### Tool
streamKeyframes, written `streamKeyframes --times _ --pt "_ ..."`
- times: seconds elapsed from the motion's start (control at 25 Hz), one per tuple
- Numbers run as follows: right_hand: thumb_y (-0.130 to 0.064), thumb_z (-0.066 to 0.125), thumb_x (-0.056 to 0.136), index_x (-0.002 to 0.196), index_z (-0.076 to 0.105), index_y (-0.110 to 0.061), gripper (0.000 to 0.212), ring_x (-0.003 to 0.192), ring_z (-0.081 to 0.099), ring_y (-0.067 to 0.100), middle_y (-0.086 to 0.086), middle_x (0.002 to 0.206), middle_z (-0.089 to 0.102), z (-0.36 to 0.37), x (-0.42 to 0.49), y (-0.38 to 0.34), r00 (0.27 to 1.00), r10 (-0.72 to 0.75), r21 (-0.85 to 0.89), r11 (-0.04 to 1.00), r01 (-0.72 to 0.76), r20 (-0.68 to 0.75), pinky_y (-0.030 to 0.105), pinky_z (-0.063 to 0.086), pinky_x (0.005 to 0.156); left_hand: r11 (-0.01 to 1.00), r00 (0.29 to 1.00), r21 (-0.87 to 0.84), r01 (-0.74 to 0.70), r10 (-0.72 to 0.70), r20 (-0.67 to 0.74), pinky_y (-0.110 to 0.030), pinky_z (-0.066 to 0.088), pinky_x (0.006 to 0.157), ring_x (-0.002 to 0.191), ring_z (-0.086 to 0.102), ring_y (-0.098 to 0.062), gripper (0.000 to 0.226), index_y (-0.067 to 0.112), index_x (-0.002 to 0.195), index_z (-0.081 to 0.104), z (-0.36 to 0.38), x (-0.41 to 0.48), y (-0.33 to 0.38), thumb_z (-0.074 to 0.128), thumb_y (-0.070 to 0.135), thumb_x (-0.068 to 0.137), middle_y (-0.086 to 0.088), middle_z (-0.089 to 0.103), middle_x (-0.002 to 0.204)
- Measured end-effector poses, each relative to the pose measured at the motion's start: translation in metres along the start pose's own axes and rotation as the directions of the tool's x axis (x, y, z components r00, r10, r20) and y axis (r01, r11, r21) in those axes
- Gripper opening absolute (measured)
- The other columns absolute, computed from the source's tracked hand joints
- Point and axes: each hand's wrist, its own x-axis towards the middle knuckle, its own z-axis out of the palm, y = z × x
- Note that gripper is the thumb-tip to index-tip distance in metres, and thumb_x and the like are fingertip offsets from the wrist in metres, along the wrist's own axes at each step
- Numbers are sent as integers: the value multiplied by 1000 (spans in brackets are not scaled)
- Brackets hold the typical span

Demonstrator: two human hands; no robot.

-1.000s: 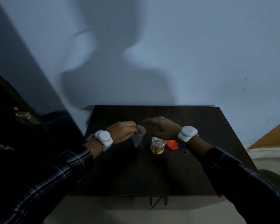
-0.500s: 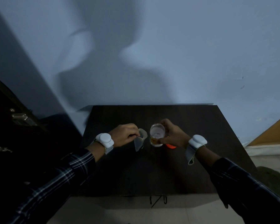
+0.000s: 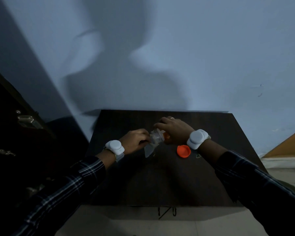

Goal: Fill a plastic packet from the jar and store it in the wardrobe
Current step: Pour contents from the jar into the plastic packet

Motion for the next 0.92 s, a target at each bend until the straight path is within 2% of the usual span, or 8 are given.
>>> streamKeyframes --times 0.24,0.4,0.68,0.92 --pt "-35 69 77 138 43 -28 67 122 48 30 6 134 49 -12 12 -9 998 -55 -106 993 59 40 41 46 87 1000 1000 4 -10 10 -12 -30 54 88 99 64 -16 16 11 99 72 4 -3 -3 65 18 87 -8 65 112" --pt "-36 69 79 138 44 -28 66 124 47 29 6 135 50 -16 16 -13 996 -59 -121 990 67 64 41 46 89 999 1000 -39 3 -4 -26 -31 54 86 96 65 -20 29 7 97 73 4 -6 -2 56 28 87 -12 66 109" --pt "-39 68 79 138 44 -32 63 124 48 27 2 134 52 -24 19 -14 993 -83 -174 980 97 81 40 45 89 999 998 -44 8 -10 -55 -32 57 82 93 66 -21 13 6 94 74 10 -9 -8 68 12 84 -13 67 105" --pt "-37 68 75 124 51 -23 54 115 54 26 1 121 62 -28 19 -17 993 -100 -155 982 109 66 42 49 85 999 997 -50 3 -7 -79 -25 53 80 90 67 -20 11 6 93 75 11 -11 -6 71 8 82 -12 68 102"
